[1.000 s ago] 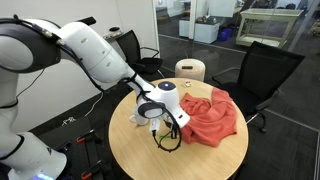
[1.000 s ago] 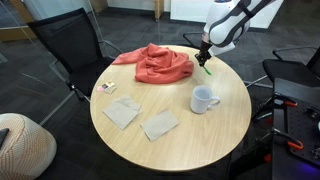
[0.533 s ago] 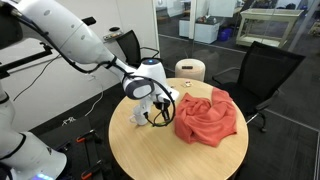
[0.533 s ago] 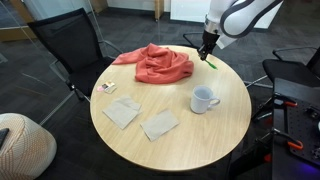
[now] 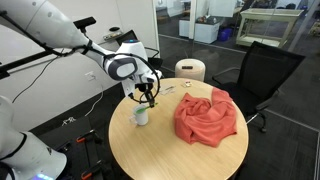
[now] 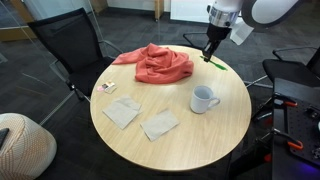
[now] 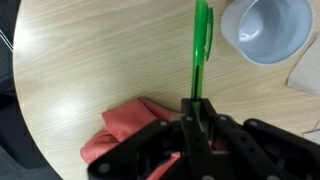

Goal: Put the pen in the mug cup

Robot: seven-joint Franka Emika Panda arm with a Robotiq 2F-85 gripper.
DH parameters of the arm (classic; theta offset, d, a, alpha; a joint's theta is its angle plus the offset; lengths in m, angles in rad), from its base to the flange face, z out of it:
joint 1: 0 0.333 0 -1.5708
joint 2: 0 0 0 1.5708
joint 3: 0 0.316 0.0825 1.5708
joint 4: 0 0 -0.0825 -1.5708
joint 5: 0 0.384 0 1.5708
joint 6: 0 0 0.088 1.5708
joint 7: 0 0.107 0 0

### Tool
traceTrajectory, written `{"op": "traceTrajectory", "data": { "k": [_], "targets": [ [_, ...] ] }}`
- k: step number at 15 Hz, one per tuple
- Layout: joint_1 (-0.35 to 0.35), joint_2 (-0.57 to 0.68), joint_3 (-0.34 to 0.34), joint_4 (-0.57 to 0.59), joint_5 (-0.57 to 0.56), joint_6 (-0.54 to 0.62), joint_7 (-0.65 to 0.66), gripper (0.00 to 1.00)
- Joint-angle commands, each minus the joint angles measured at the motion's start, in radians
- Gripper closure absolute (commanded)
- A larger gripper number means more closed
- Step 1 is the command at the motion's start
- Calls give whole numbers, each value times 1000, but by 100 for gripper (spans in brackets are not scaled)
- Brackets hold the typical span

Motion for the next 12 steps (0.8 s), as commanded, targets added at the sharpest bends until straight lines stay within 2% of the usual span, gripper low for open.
{"op": "traceTrajectory", "data": {
  "k": [1,4,5,6,12],
  "targets": [
    [-6,-102,55,-53,24,-69,-6,97],
    [-14,-130,80,-56,42,-111,-9,97],
    [-17,-84,80,-32,21,-74,-1,97],
    [-17,-88,84,-32,21,-78,-1,88],
    [-19,-80,83,-32,21,-77,-1,88]
  ]
}}
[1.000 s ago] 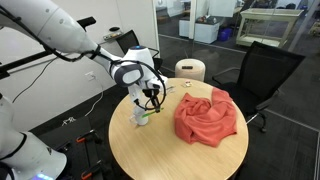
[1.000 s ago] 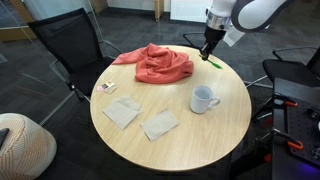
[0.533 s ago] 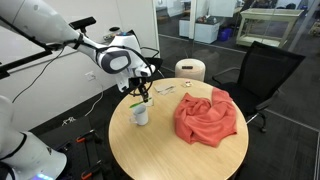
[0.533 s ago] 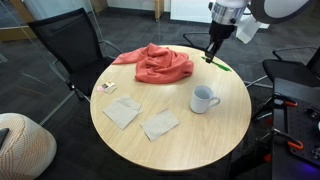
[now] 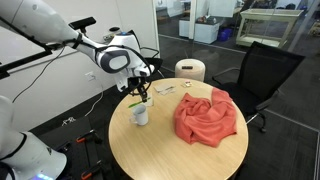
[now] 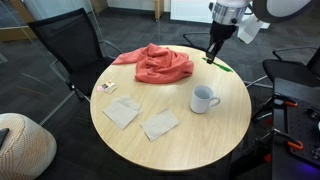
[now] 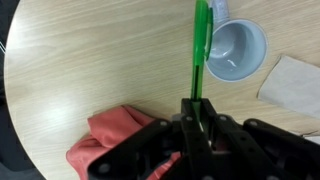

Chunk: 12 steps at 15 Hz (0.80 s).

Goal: Put the pen in the mug cup

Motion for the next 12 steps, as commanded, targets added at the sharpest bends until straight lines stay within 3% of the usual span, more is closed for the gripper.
{"op": "traceTrajectory", "data": {
  "k": [1,2,3,12],
  "targets": [
    [-14,0,14,2,0,-3,-1,88],
    [-14,0,14,2,0,-3,-1,88],
    [-14,0,14,2,0,-3,-1,97],
    [-25,63,28,34,14,75,-262,97]
  ]
}}
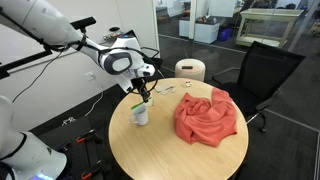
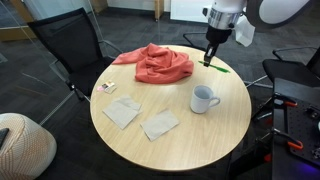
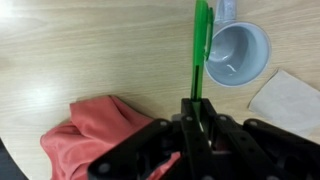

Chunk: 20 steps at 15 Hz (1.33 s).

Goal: Put the pen in the mug cup

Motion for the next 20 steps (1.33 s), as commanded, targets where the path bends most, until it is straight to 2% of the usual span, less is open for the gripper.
{"op": "traceTrajectory", "data": {
  "k": [1,4,6,8,9,12,15,18,20],
  "targets": [
    [-29,13,20,7,25,73,-157,97],
    [-55,19,38,-8,98,170,-344,97],
    [-81,27,68,-16,210,230,-509,97],
    [-108,35,118,-12,334,263,-676,97],
    [-159,39,181,-6,389,268,-761,97],
    [-272,51,327,24,543,249,-1009,97],
    [-378,61,439,47,681,222,-1248,97],
    [-465,69,509,63,798,176,-1486,97],
    [-507,69,527,64,870,128,-1647,97]
  ]
}}
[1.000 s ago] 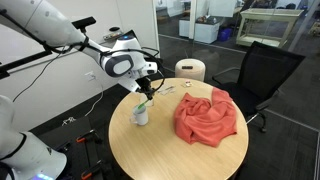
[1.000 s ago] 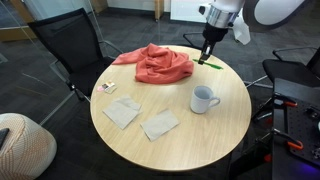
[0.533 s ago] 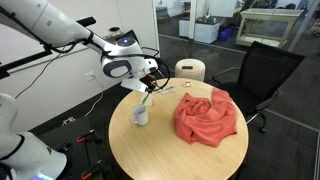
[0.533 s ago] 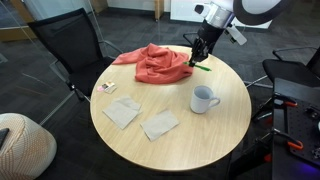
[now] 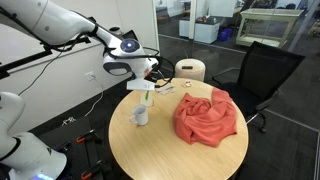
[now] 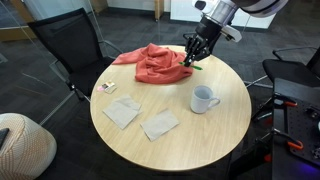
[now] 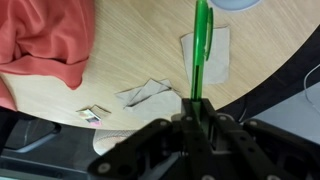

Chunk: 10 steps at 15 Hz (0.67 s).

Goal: Put the pen in the mug cup

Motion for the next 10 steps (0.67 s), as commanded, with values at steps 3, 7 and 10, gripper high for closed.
{"op": "traceTrajectory", "data": {
  "k": [3,7,10],
  "targets": [
    [-116,4,40,17,185,-162,-428,97],
    [76,-4,-222,26,315,-335,-718,97],
    [140,6,-314,36,343,-429,-853,97]
  ]
}}
